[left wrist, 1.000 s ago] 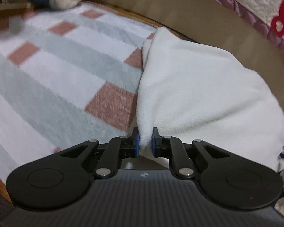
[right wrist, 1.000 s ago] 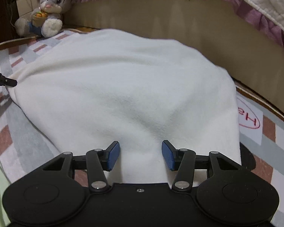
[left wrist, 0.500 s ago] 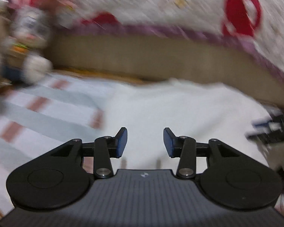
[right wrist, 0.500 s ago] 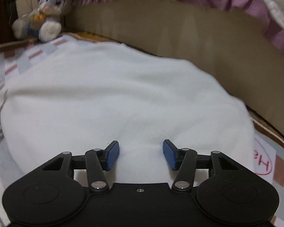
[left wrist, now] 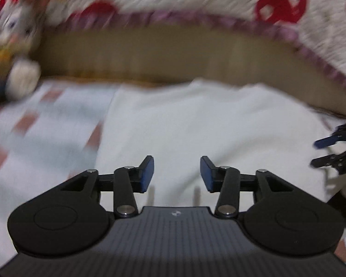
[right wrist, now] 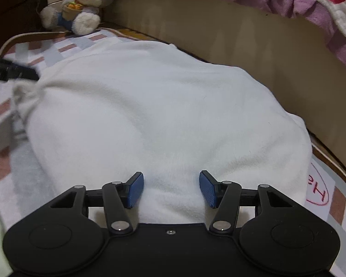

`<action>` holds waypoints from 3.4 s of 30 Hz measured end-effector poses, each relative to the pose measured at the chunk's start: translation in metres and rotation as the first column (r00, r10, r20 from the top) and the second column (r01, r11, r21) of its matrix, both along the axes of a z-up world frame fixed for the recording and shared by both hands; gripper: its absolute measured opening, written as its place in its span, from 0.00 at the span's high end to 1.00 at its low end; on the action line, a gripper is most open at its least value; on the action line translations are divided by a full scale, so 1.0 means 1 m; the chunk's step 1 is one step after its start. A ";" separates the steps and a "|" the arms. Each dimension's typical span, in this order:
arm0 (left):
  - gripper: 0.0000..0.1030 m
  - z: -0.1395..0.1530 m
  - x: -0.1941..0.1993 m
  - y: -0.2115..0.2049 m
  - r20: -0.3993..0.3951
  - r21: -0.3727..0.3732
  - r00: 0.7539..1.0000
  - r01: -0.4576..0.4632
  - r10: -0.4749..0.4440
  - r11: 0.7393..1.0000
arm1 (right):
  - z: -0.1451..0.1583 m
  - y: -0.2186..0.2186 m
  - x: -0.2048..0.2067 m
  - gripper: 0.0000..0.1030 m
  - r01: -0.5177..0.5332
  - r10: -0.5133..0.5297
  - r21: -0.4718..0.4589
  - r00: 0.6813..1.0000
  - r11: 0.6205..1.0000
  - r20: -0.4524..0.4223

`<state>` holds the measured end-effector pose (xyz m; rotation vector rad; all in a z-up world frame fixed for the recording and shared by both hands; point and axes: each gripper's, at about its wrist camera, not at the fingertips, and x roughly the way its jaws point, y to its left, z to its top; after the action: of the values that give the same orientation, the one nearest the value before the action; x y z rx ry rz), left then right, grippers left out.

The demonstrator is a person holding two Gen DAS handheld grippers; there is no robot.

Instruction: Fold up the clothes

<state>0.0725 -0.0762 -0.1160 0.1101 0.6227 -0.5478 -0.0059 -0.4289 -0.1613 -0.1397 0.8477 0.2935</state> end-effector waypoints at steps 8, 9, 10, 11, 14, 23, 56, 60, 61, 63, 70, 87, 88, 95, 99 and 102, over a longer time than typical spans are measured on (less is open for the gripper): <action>0.39 -0.050 0.079 -0.012 -0.188 0.118 0.980 -0.035 0.057 0.992 | 0.034 -0.080 0.052 0.42 0.259 -0.268 0.178 0.963 0.949 0.030; 0.39 -0.044 0.084 -0.007 -0.207 0.084 0.975 -0.063 0.079 0.994 | 0.034 -0.090 0.056 0.41 0.289 -0.298 0.192 0.954 0.938 0.020; 0.39 -0.035 0.087 -0.003 -0.192 0.054 0.977 -0.082 0.091 0.995 | 0.035 -0.101 0.060 0.40 0.319 -0.327 0.208 0.945 0.925 0.007; 0.40 -0.025 0.089 0.002 -0.174 0.023 0.979 -0.100 0.103 0.995 | 0.033 -0.111 0.062 0.39 0.342 -0.349 0.219 0.937 0.914 -0.007; 0.39 -0.008 0.110 0.008 -0.123 -0.027 0.982 -0.147 0.143 0.989 | 0.025 -0.141 0.070 0.38 0.406 -0.405 0.250 0.913 0.879 -0.056; 0.92 -0.042 0.219 -0.006 -0.297 -0.001 0.943 -0.157 0.149 0.988 | -0.023 -0.199 0.101 0.36 0.526 -0.477 0.493 0.847 0.693 -0.233; 0.46 -0.052 0.023 -0.013 0.074 0.417 0.969 -0.244 0.235 0.876 | 0.000 -0.037 0.026 0.59 0.162 -0.169 0.070 0.979 0.984 0.116; 0.49 -0.054 0.009 -0.022 0.193 0.543 0.958 -0.286 0.214 0.790 | -0.020 -0.030 -0.003 0.49 0.179 -0.180 0.018 0.978 0.984 0.101; 0.49 -0.052 0.008 -0.025 0.205 0.570 0.954 -0.297 0.217 0.766 | -0.024 -0.028 -0.010 0.48 0.183 -0.183 0.005 0.978 0.983 0.097; 0.49 -0.048 0.008 -0.014 0.160 0.535 0.950 -0.311 0.267 0.785 | -0.022 -0.034 -0.017 0.47 0.233 -0.232 0.006 0.969 0.973 0.080; 0.49 -0.027 -0.018 -0.004 0.145 0.530 0.927 -0.368 0.345 0.764 | -0.040 -0.071 -0.091 0.42 0.489 -0.490 0.350 0.867 0.799 -0.092; 0.46 -0.030 -0.075 -0.151 0.004 0.118 0.995 0.102 -0.103 0.988 | -0.081 -0.094 -0.127 0.34 0.635 -0.671 0.770 0.597 0.061 -0.440; 0.46 -0.032 -0.072 -0.150 -0.012 0.111 0.994 0.108 -0.107 0.988 | -0.080 -0.093 -0.120 0.31 0.641 -0.678 0.765 0.587 0.056 -0.443; 0.41 -0.040 -0.055 -0.136 -0.185 -0.007 0.978 0.100 -0.099 0.995 | -0.058 -0.077 -0.083 0.72 0.638 -0.714 0.716 0.639 0.284 -0.286; 0.41 -0.037 -0.049 -0.130 -0.239 -0.032 0.966 0.089 -0.094 0.996 | -0.026 -0.066 -0.075 0.75 0.577 -0.694 0.658 0.711 0.484 -0.112; 0.41 -0.032 -0.039 -0.120 -0.315 -0.098 0.945 0.057 -0.086 0.993 | 0.011 -0.052 -0.063 0.76 0.496 -0.631 0.597 0.775 0.630 0.021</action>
<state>0.0334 -0.1966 -0.1478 -0.0412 0.9118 -0.6695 -0.0690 -0.4809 -0.1503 0.6493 0.5000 -0.0901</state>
